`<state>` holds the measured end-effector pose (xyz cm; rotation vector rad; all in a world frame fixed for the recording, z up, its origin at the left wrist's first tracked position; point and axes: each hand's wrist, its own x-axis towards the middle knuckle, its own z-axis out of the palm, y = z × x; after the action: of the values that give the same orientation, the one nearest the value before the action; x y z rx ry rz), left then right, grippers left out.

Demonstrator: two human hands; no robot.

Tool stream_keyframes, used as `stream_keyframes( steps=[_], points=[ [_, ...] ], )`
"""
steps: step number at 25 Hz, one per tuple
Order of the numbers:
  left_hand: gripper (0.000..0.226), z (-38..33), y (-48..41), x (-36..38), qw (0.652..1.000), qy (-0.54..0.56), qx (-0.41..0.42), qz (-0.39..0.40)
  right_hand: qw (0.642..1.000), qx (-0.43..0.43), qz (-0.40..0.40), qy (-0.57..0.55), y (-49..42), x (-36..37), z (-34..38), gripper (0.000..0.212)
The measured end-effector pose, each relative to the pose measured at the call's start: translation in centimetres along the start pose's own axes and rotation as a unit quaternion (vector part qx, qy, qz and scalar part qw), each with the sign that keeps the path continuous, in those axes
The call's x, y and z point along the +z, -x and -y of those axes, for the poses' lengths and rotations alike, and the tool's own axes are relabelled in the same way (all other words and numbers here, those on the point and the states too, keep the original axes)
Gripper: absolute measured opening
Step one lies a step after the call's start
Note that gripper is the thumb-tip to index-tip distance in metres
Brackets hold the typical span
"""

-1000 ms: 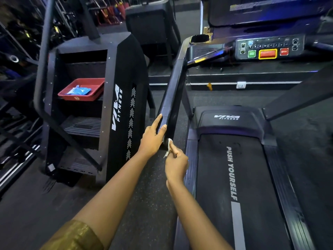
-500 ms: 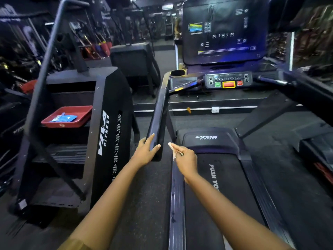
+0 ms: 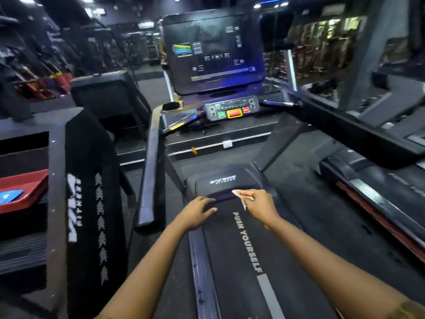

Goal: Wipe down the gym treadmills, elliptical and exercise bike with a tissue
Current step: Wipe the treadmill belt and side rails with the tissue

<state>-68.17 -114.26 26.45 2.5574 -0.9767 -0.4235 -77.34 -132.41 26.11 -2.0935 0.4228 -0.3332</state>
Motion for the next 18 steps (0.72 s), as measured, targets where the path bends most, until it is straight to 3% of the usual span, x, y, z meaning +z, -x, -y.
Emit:
stream_keyframes(
  steps=[6,11,18],
  points=[
    [0.047,-2.5,-14.1,3.9,0.990,-0.084,0.067,0.095,0.993,0.061,-0.055,0.088,-5.1,-6.8,-6.8,0.029],
    [0.046,-5.7,-24.7,6.8,0.959,-0.152,0.138,0.195,0.978,0.109,-0.112,0.139,-9.9,-12.6,-11.4,0.035],
    [0.043,-9.1,-37.6,4.8,0.946,-0.128,0.257,0.150,0.952,0.103,-0.262,0.119,-16.6,-17.8,-14.3,0.031]
  ],
)
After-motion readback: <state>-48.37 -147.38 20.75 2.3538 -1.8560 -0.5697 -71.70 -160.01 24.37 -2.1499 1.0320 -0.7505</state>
